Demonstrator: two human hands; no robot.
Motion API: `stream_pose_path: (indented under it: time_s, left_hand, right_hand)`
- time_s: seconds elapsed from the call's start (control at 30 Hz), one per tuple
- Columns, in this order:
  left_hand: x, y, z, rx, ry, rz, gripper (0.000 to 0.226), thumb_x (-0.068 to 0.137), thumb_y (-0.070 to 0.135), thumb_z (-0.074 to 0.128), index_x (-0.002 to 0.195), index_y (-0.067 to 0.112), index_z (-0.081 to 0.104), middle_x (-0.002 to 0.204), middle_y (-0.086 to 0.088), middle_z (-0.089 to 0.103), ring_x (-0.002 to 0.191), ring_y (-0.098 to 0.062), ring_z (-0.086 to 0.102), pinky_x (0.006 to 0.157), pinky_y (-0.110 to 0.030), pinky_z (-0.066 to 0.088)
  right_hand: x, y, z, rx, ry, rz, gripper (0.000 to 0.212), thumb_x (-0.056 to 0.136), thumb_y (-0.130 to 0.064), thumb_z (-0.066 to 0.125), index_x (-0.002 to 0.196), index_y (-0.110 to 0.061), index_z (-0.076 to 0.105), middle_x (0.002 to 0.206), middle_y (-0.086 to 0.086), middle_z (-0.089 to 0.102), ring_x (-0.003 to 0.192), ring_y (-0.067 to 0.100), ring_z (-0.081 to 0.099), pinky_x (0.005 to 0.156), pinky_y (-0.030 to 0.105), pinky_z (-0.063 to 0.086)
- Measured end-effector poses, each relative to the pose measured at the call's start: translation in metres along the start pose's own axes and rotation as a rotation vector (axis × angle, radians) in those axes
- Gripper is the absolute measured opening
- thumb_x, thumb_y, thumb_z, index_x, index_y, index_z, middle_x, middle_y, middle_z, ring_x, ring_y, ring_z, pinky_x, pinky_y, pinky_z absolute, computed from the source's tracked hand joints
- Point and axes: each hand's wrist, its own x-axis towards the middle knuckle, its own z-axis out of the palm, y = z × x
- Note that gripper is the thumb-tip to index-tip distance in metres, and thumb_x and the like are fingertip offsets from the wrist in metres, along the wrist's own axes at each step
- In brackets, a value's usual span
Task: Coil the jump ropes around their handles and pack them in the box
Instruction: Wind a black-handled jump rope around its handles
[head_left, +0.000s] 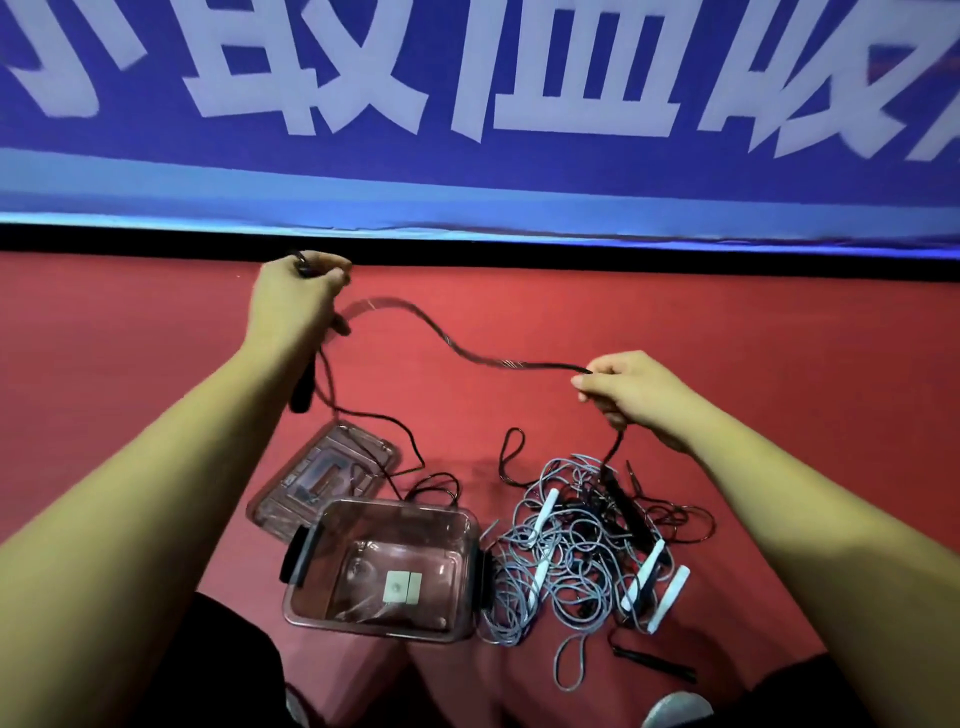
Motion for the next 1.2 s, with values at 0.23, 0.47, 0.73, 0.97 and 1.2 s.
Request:
stream_pose_path:
  time_s: [0.23, 0.47, 0.73, 0.97, 1.2]
  left_hand:
    - [-0.061, 0.024, 0.041, 0.038, -0.728, 0.147, 0.025, 0.101, 0.022, 0.054, 0.124, 0.023, 0.064, 0.057, 0.014, 0.067, 0.039, -0.001, 0.050, 0.041, -0.012, 0.033]
    - [-0.051, 0.019, 0.054, -0.280, -0.614, 0.010, 0.026, 0.098, 0.022, 0.059, 0.073, 0.014, 0.060, 0.061, -0.002, 0.047, 0.044, -0.011, 0.036, 0.043, -0.020, 0.023]
    - [-0.032, 0.007, 0.049, -0.246, -0.352, -0.051, 0.017, 0.098, 0.017, 0.059, 0.085, 0.008, 0.066, 0.066, -0.002, 0.055, 0.042, -0.011, 0.042, 0.042, -0.019, 0.031]
    - [-0.048, 0.002, 0.060, -0.025, -0.473, -0.047, 0.008, 0.100, 0.015, 0.055, 0.097, 0.007, 0.057, 0.069, -0.010, 0.060, 0.042, -0.009, 0.055, 0.046, -0.021, 0.046]
    - [-0.099, -0.001, 0.083, -0.356, -1.282, -0.307, 0.044, 0.096, 0.029, 0.047, 0.121, -0.006, 0.055, 0.113, -0.024, 0.068, 0.110, -0.036, 0.066, 0.093, -0.038, 0.055]
  right_hand:
    - [-0.009, -0.047, 0.031, 0.040, -0.171, -0.202, 0.025, 0.092, -0.014, 0.062, 0.067, -0.010, 0.063, 0.046, -0.002, 0.038, 0.044, 0.015, 0.030, 0.046, 0.023, 0.024]
    - [-0.001, -0.045, 0.025, 0.371, -0.189, -0.131, 0.018, 0.094, -0.014, 0.059, 0.079, -0.006, 0.063, 0.053, 0.002, 0.044, 0.045, 0.015, 0.034, 0.049, 0.024, 0.028]
    - [0.000, -0.036, 0.030, 0.264, -0.136, 0.097, 0.094, 0.086, -0.080, 0.018, 0.085, 0.000, 0.068, 0.054, 0.004, 0.045, 0.045, 0.017, 0.040, 0.049, 0.027, 0.033]
    - [-0.001, -0.046, 0.024, 0.738, -0.212, 0.254, 0.028, 0.095, -0.029, 0.050, 0.074, -0.010, 0.050, 0.049, -0.005, 0.023, 0.038, 0.010, 0.020, 0.042, 0.023, 0.020]
    - [-0.001, -0.047, 0.028, 1.308, -0.219, 0.334, 0.023, 0.094, -0.011, 0.044, 0.071, -0.010, 0.045, 0.048, -0.005, 0.023, 0.039, 0.009, 0.022, 0.042, 0.022, 0.022]
